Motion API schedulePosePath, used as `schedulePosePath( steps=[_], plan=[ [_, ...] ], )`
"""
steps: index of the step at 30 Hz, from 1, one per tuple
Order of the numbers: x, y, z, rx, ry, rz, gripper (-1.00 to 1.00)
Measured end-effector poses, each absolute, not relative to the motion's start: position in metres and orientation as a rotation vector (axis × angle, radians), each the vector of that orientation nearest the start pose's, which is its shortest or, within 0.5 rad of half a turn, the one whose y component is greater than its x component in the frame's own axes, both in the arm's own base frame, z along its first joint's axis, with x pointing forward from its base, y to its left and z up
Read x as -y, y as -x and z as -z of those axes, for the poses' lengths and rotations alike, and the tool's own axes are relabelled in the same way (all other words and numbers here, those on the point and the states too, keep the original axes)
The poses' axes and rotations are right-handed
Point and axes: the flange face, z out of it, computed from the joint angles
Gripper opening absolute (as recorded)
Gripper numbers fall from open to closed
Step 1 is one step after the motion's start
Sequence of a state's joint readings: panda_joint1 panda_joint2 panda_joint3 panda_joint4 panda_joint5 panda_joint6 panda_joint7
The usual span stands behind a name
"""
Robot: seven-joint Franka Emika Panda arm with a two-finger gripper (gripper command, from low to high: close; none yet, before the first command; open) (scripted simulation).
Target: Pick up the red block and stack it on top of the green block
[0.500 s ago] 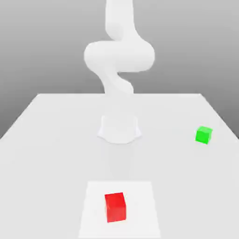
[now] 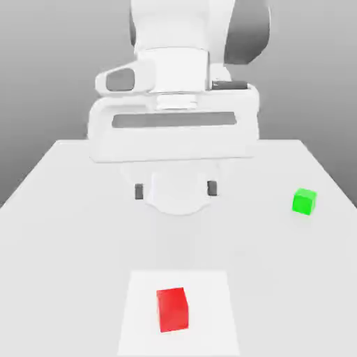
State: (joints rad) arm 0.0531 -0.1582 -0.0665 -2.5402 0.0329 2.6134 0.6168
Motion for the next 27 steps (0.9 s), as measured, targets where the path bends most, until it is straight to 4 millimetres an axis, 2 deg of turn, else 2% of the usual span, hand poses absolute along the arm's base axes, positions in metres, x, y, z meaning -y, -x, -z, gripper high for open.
schedulePosePath(
  steps=[3,6,12,13,20,25,26,27],
  plan=[
    [0.008,-0.456,-0.291,-0.96,2.924,0.191,0.0],
    [0.01,-0.438,-0.233,-0.941,2.979,0.057,0.0],
    [0.011,-0.429,-0.157,-0.93,3.001,0.001,0.0],
    [0.011,-0.429,-0.148,-0.93,3.001,0.001,-1.0],
    [0.011,-0.429,-0.148,-0.93,3.001,0.0,-1.0],
    [0.011,-0.429,-0.197,-0.93,3.001,0.0,-1.0],
    [0.003,-0.428,-0.206,-0.901,3.006,-0.002,-1.0],
    [-0.02,-0.425,-0.21,-0.815,3.022,-0.004,-1.0]
  ],
)
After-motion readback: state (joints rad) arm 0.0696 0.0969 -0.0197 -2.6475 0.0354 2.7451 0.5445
